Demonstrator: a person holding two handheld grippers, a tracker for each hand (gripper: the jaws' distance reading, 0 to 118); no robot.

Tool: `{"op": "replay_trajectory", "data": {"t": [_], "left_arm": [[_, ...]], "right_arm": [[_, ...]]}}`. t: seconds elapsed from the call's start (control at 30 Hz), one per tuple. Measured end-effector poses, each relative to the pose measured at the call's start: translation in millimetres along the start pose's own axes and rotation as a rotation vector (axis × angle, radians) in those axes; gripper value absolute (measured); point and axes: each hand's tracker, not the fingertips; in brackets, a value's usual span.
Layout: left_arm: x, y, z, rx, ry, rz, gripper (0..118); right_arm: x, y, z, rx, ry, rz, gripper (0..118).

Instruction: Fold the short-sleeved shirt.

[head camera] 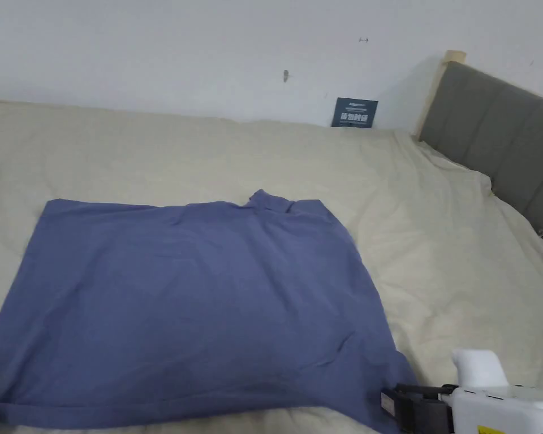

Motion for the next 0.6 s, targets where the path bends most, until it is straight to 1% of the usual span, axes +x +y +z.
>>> {"op": "replay_trajectory", "data": {"t": [0.07,0.13,0.17,0.2,0.23,0.3,0.33,0.5,0.6], "left_arm": [[1.4,0.7,0.2,-0.003,0.003,0.006,5],[4.2,0.3,-0.7,-0.004,0.008,-0.001,5],[5.8,-0.6,-1.4,-0.006,0.012,-0.004,5],[6.6,-0.8,-2.5,-0.013,0.013,-0.008,5],[7.7,-1.5,-3.8,-0.02,0.016,-0.012,5],[8.0,-2.2,-4.8,-0.027,0.018,-0.012,5],[8.4,-2.9,-4.6,-0.026,0.018,-0.008,5],[8.2,-6.0,1.5,-0.01,0.009,0.033,5],[3.9,-6.4,6.1,0.009,-0.006,0.068,5]], "right_arm": [[4.0,-2.4,-10.1,-0.06,-0.028,0.03,95],[2.4,-7.1,-18.8,-0.093,-0.023,0.068,95],[2.2,-9.1,-23.2,-0.117,-0.012,0.076,92],[1.3,-10.5,-26.3,-0.136,-0.005,0.079,86],[-2.0,-12.7,-26.6,-0.138,-0.015,0.087,64],[-7.3,-15.3,-27.6,-0.111,-0.04,0.116,15],[-8.7,-14.7,-24.7,-0.076,-0.019,0.119,8],[-14.2,-14.3,-15.9,-0.052,-0.022,0.117,6],[-9.1,-12.4,-6.2,-0.036,0.0,0.085,6]]}}
